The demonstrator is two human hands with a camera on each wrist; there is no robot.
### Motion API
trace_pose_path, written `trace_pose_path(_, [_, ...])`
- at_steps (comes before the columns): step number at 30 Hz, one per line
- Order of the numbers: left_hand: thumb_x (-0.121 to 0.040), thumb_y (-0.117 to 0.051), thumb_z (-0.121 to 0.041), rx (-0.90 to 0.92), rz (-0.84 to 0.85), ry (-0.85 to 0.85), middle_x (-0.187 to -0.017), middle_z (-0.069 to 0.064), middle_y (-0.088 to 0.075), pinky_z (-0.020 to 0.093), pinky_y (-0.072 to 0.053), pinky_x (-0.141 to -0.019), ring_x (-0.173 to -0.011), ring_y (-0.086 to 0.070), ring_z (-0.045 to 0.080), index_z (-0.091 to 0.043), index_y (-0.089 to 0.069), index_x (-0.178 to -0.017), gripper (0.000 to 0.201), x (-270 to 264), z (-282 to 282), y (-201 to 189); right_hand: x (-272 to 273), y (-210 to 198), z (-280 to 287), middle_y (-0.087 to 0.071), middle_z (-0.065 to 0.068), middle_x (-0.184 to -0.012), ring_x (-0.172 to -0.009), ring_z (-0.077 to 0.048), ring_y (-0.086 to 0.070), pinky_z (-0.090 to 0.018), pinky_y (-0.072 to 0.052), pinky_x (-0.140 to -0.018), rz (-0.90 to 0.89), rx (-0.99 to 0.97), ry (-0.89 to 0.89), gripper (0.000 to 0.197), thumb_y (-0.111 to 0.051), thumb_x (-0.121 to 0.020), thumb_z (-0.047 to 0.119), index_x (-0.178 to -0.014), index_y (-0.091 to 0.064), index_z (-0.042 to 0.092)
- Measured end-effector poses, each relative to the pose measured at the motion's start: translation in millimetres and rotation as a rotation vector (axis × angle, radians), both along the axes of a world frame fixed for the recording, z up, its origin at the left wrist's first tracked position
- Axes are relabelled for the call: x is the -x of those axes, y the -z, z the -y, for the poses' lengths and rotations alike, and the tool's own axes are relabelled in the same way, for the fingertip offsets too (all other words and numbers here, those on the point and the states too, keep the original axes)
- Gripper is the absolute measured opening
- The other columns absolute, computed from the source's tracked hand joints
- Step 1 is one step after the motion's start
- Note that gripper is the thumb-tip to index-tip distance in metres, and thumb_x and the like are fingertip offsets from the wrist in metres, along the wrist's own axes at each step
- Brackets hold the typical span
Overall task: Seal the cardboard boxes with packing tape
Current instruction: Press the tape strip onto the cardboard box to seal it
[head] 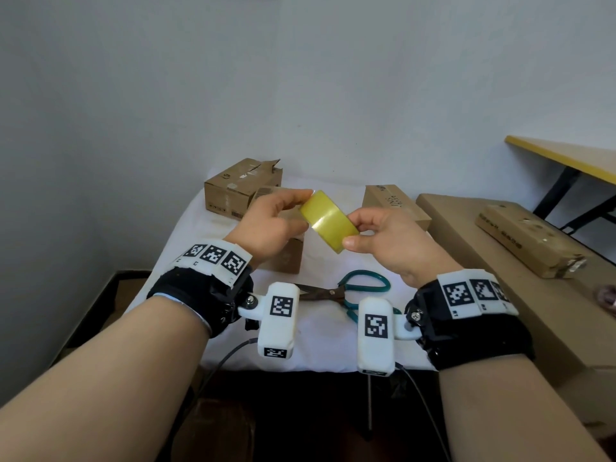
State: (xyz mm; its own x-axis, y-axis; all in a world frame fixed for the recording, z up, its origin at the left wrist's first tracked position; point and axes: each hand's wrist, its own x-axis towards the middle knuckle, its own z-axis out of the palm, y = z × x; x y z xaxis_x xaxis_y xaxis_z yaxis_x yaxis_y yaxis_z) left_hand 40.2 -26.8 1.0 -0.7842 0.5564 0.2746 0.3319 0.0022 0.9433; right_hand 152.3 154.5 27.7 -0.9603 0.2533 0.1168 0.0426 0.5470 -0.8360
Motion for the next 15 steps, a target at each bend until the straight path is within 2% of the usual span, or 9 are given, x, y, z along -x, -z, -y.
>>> trace_pose_path(1, [-0.077, -0.065, -0.012, -0.033, 0.028, -0.005, -0.124, 0.002, -0.068, 0.025, -0.05, -0.099, -0.113, -0.064, 0.011, -0.015, -0.063, -0.132, 0.055, 0.1, 0.6, 0.0, 0.2, 0.0, 0.6, -0.073, 0.008, -0.093, -0.096, -0.004, -0.064, -0.025, -0.046, -0.095, -0.001, -0.004, -0.006, 0.026, -0.075, -0.087, 0.0, -0.087, -0.073, 0.026])
trace_pose_path(2, [-0.077, -0.063, -0.01, -0.063, 0.046, -0.014, -0.12, 0.004, -0.07, 0.028, -0.051, -0.098, -0.111, -0.066, 0.014, -0.012, -0.065, -0.129, 0.052, 0.0, 1.2, -0.4, 0.3, 0.1, 0.8, -0.073, 0.008, -0.093, -0.096, -0.004, -0.064, -0.025, -0.046, -0.095, -0.001, -0.007, -0.01, 0.026, -0.075, -0.087, 0.0, -0.086, -0.073, 0.026])
trace_pose_path(3, [-0.08, -0.062, -0.005, -0.089, 0.056, -0.025, -0.118, 0.007, -0.071, 0.026, -0.051, -0.093, -0.107, -0.067, 0.013, -0.009, -0.067, -0.126, 0.046, 0.3, 1.6, -0.5, 0.3, 0.2, 0.8, -0.074, 0.007, -0.093, -0.096, -0.004, -0.064, -0.024, -0.045, -0.094, 0.001, -0.01, -0.012, 0.027, -0.075, -0.087, 0.0, -0.085, -0.073, 0.027])
trace_pose_path(5, [-0.089, -0.057, 0.005, -0.12, 0.054, -0.046, -0.117, 0.011, -0.072, 0.014, -0.048, -0.08, -0.091, -0.067, 0.004, -0.002, -0.069, -0.121, 0.035, 2.0, 1.6, -0.8, 0.2, 0.0, 0.2, -0.074, 0.005, -0.096, -0.094, -0.004, -0.064, -0.022, -0.044, -0.09, 0.014, -0.03, -0.011, 0.026, -0.076, -0.087, 0.001, -0.086, -0.074, 0.027])
trace_pose_path(7, [-0.094, -0.055, 0.002, -0.136, 0.042, -0.072, -0.114, 0.011, -0.072, 0.008, -0.044, -0.073, -0.082, -0.064, -0.002, 0.0, -0.071, -0.116, 0.027, 3.4, 0.2, -0.9, -0.6, -0.4, -0.5, -0.074, 0.003, -0.098, -0.094, -0.004, -0.065, -0.02, -0.042, -0.087, 0.027, -0.051, -0.014, 0.024, -0.076, -0.086, 0.003, -0.088, -0.075, 0.026])
trace_pose_path(11, [-0.092, -0.067, -0.003, -0.218, 0.043, -0.178, -0.09, 0.006, -0.074, 0.012, -0.05, -0.07, -0.074, -0.067, 0.0, 0.004, -0.074, -0.101, 0.014, 3.1, -2.4, 1.5, -2.0, -0.5, 0.8, -0.073, 0.004, -0.098, -0.094, -0.002, -0.064, -0.015, -0.04, -0.085, 0.04, -0.062, -0.034, 0.023, -0.077, -0.085, 0.003, -0.092, -0.076, 0.025])
trace_pose_path(15, [-0.088, -0.073, -0.005, -0.224, 0.047, -0.218, -0.083, 0.005, -0.073, 0.014, -0.051, -0.07, -0.072, -0.067, 0.004, 0.002, -0.074, -0.094, 0.009, 7.7, -1.6, -0.5, -3.4, -0.1, 1.2, -0.074, 0.006, -0.097, -0.091, -0.001, -0.065, -0.023, -0.044, -0.095, 0.015, -0.069, -0.044, 0.026, -0.078, -0.085, 0.004, -0.095, -0.078, 0.027])
